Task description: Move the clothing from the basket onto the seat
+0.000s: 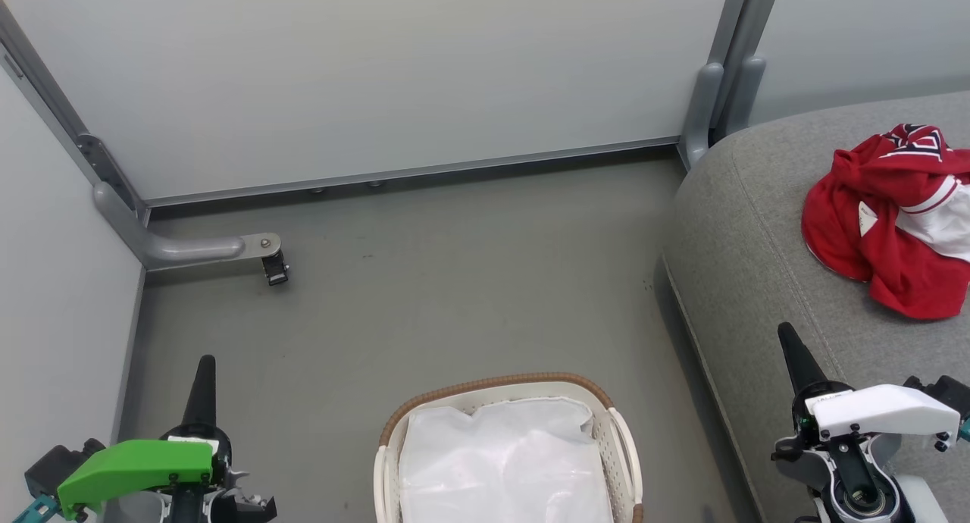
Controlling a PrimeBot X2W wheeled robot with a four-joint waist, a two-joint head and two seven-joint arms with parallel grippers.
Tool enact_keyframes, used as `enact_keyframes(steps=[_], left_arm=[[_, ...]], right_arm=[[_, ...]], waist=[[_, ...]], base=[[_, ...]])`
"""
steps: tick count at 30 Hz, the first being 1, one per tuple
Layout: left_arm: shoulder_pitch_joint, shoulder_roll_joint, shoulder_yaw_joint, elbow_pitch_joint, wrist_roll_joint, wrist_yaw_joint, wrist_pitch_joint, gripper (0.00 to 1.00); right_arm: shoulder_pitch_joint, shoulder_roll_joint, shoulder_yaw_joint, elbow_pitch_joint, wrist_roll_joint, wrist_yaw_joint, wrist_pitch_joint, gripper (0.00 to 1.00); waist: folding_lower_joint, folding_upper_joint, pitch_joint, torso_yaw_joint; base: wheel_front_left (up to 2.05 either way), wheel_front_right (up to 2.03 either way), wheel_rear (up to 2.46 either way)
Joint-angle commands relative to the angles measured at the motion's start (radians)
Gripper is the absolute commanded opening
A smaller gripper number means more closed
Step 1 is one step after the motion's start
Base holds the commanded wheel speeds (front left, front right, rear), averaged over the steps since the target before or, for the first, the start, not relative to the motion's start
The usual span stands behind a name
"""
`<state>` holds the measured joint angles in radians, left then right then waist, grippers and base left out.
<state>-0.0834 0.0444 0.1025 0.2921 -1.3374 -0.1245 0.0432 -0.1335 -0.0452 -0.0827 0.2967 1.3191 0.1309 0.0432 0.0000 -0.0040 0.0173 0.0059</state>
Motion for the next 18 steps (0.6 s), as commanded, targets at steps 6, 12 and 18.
enact_keyframes(steps=[6,12,18], left_arm=[[-0.027,0.008,0.007,-0.017,-0.065,-0.008,0.018,0.00],[-0.029,0.008,0.009,-0.022,-0.109,-0.007,0.028,0.00],[-0.033,0.008,0.011,-0.028,-0.153,-0.007,0.041,0.00]], right_arm=[[0.011,-0.006,-0.010,-0.018,0.068,0.000,0.017,0.00],[0.015,-0.007,-0.016,-0.025,0.115,0.000,0.029,0.00],[0.018,-0.007,-0.021,-0.032,0.162,0.000,0.041,0.00]], waist=[[0.0000,0.0030,-0.003,-0.001],[0.0000,0.0032,-0.005,-0.002],[0.0000,0.0034,-0.008,-0.003]], base=[[0.00,0.00,0.00],[0.00,0.00,0.00],[0.00,0.00,0.00]])
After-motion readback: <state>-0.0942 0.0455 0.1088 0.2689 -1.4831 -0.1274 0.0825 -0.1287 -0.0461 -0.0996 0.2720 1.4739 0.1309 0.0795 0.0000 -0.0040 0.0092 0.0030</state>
